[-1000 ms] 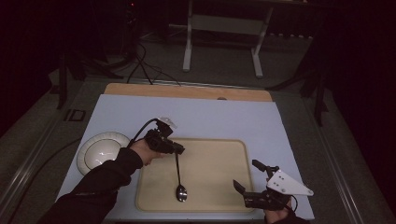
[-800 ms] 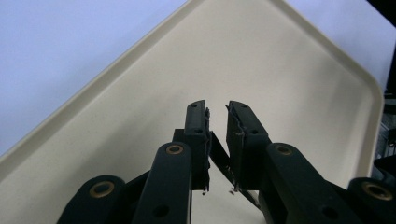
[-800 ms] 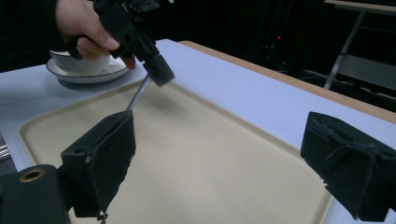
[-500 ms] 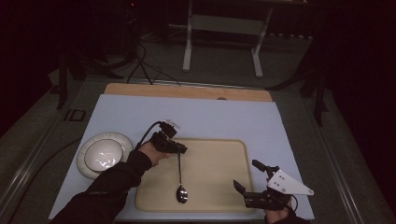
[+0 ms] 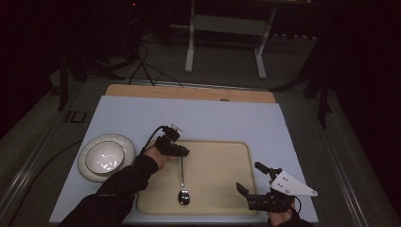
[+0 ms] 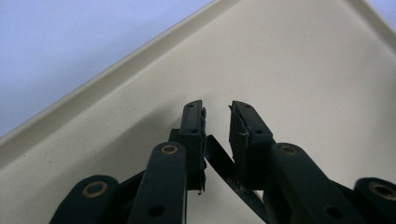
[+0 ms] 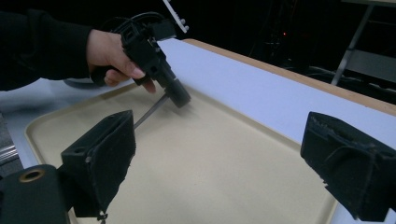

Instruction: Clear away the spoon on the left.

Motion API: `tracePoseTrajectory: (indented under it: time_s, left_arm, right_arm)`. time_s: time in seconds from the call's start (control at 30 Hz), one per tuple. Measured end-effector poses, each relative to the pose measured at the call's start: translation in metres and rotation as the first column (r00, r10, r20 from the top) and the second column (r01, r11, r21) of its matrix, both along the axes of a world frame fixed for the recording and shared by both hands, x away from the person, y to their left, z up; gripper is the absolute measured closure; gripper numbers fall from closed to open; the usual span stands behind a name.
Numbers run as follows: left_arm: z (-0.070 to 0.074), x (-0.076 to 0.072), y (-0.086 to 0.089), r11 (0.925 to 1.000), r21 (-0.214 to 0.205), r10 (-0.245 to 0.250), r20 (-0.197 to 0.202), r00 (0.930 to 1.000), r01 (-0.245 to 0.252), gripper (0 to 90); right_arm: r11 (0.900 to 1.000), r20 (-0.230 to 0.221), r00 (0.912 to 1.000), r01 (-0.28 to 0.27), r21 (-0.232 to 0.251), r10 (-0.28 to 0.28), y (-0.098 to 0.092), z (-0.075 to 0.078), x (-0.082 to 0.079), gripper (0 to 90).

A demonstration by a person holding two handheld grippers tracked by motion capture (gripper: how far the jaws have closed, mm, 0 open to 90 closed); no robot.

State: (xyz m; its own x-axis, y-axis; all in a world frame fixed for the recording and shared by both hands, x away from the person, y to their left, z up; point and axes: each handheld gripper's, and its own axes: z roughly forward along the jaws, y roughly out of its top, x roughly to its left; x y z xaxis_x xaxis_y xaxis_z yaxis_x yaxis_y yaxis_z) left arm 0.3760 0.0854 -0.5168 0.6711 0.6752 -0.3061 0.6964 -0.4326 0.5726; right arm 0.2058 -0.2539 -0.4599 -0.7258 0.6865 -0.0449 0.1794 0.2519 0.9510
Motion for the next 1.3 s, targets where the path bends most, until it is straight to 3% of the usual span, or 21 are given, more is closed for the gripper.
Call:
tracePoseTrajectory:
  time_s: [0.33,0.5,0.67,0.77,0.87,1.03,1.07,1.17,1.23,1.3]
  left_arm:
    - [-0.009,0.005,-0.004,0.9999,0.016,0.002,0.017,0.9999,-0.002,73.3]
    - [-0.011,0.006,-0.004,0.9999,0.007,0.013,0.042,0.999,-0.014,63.9]
    - [-0.007,0.005,-0.004,0.9997,0.015,0.019,0.038,0.9991,-0.019,59.6]
    - [0.0,0.003,-0.004,0.9995,0.002,0.03,0.023,0.9993,-0.03,47.6]
    - [0.006,-0.002,-0.005,1.0,-0.001,0.002,0.047,0.9989,-0.002,36.7]
    - [0.013,-0.011,-0.004,0.999,-0.037,-0.022,0.047,0.9987,0.024,25.3]
    - [0.014,-0.013,-0.003,0.9989,-0.042,-0.02,0.052,0.9984,0.022,17.9]
    - [0.017,-0.017,0.0,0.997,-0.077,0.001,0.052,0.9986,0.003,12.9]
    - [0.02,-0.019,0.002,0.9954,-0.095,0.011,0.044,0.999,-0.006,2.4]
    - [0.024,-0.02,0.005,0.9935,-0.113,0.025,0.052,0.9983,-0.019,1.6]
  right_arm:
    - [1.0,-0.005,1.0,0.001,0.002,-0.001,0.0,-0.001,0.001,10.4]
    - [1.0,-0.006,1.0,0.001,0.002,-0.001,0.0,-0.001,0.001,10.4]
    - [1.0,-0.005,1.0,0.001,0.002,-0.001,-0.001,-0.001,0.001,10.4]
    - [1.0,-0.007,1.0,0.003,0.003,-0.003,-0.001,-0.001,0.002,10.4]
    - [1.0,-0.008,1.0,0.004,0.002,-0.004,0.0,-0.001,0.001,10.4]
    - [1.0,-0.007,1.0,0.004,0.001,-0.004,-0.001,-0.001,0.002,10.4]
    - [1.0,-0.009,0.9999,0.005,0.003,-0.005,-0.001,-0.001,0.002,10.4]
    - [1.0,-0.011,0.9999,0.005,0.002,-0.005,-0.001,-0.001,0.002,10.4]
    - [1.0,-0.011,0.9999,0.006,0.002,-0.006,-0.001,-0.002,0.002,10.4]
    - [1.0,-0.013,0.9999,0.007,0.0,-0.007,-0.001,-0.002,0.002,10.4]
